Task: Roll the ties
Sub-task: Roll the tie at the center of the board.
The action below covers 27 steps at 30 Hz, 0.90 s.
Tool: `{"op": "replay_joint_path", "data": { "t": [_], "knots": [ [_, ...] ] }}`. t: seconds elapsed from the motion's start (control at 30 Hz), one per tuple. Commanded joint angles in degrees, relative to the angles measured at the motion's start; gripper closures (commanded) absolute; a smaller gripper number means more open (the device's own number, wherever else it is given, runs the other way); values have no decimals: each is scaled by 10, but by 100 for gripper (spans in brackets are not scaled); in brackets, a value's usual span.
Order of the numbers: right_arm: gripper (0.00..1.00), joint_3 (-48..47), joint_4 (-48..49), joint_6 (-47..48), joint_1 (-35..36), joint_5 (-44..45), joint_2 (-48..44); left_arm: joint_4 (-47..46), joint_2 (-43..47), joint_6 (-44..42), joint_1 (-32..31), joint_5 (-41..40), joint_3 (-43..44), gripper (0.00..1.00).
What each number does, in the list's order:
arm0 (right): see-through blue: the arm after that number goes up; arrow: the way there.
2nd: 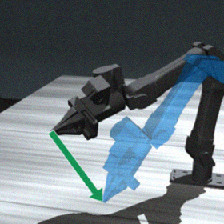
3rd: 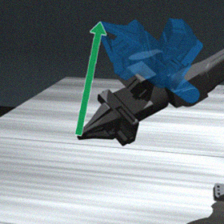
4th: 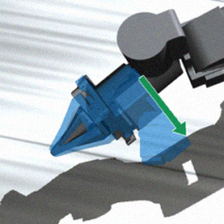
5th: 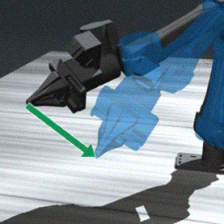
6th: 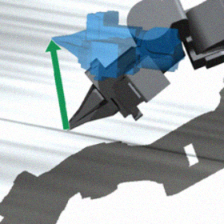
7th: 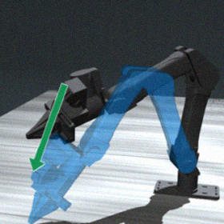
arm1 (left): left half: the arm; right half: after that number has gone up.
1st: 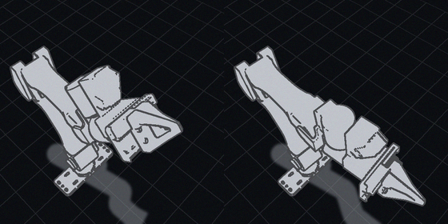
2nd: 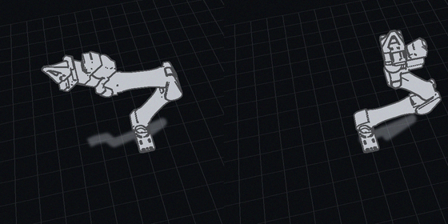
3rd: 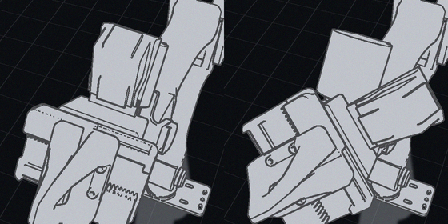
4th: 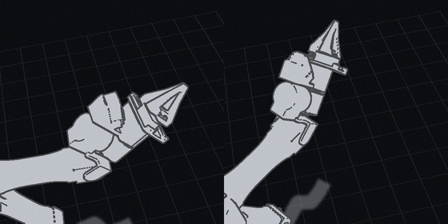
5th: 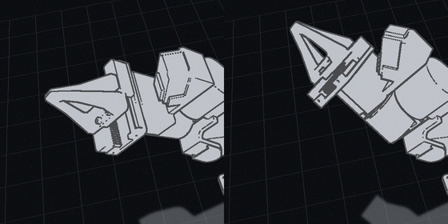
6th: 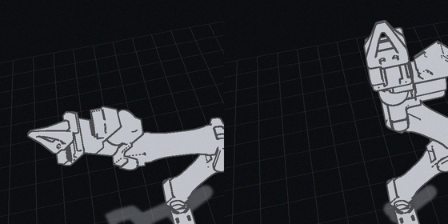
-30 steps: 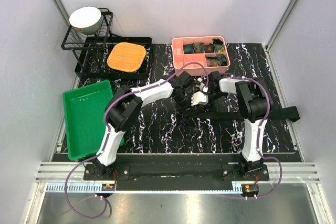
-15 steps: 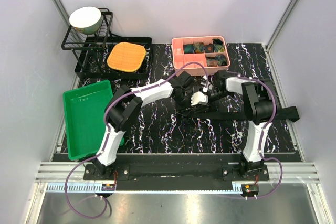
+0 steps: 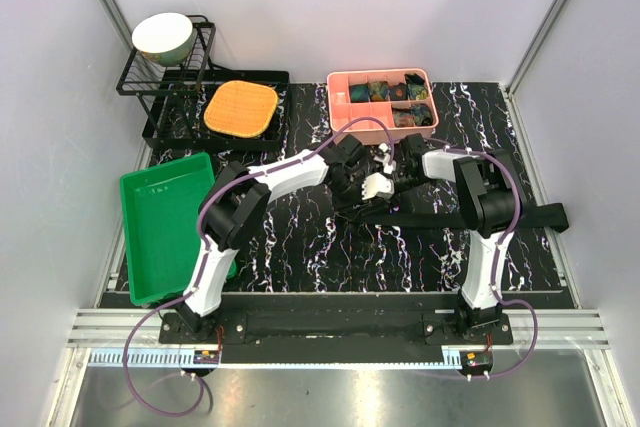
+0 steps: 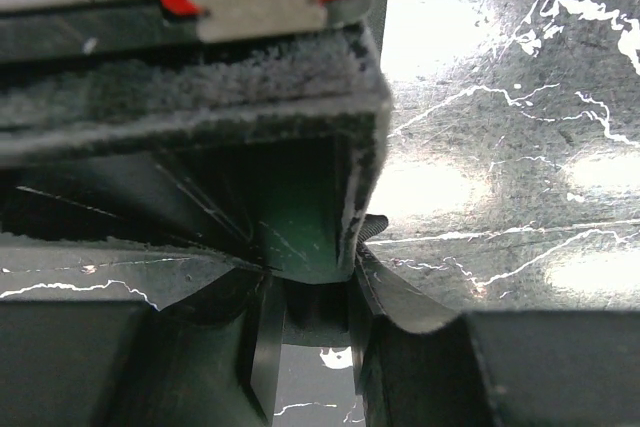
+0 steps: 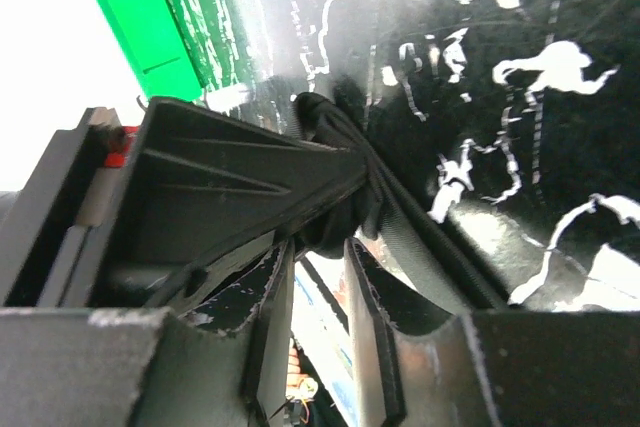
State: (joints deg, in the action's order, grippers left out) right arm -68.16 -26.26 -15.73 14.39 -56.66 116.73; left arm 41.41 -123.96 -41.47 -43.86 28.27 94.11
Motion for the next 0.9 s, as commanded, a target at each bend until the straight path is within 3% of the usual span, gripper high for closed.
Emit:
{"op": "replay_joint_path", "data": {
  "t": [0.0,0.27,0.3,0.37,0.63,0.87],
  "knots": [
    [69,-2,19,2,9,3,17,33,-14,9,0,-12,-9,69],
    [86,4,38,-9,10,-2,25,34,-14,10,0,-10,-11,69],
    [95,4,38,-10,10,-2,25,34,-14,11,0,-10,-10,69],
    [100,9,34,-8,8,6,20,35,-13,15,3,-10,-12,69],
    [100,0,-25,30,5,94,19,27,-1,35,8,1,-27,62],
    [100,-27,-38,50,5,128,47,-19,45,53,13,9,-55,39]
  ]
}}
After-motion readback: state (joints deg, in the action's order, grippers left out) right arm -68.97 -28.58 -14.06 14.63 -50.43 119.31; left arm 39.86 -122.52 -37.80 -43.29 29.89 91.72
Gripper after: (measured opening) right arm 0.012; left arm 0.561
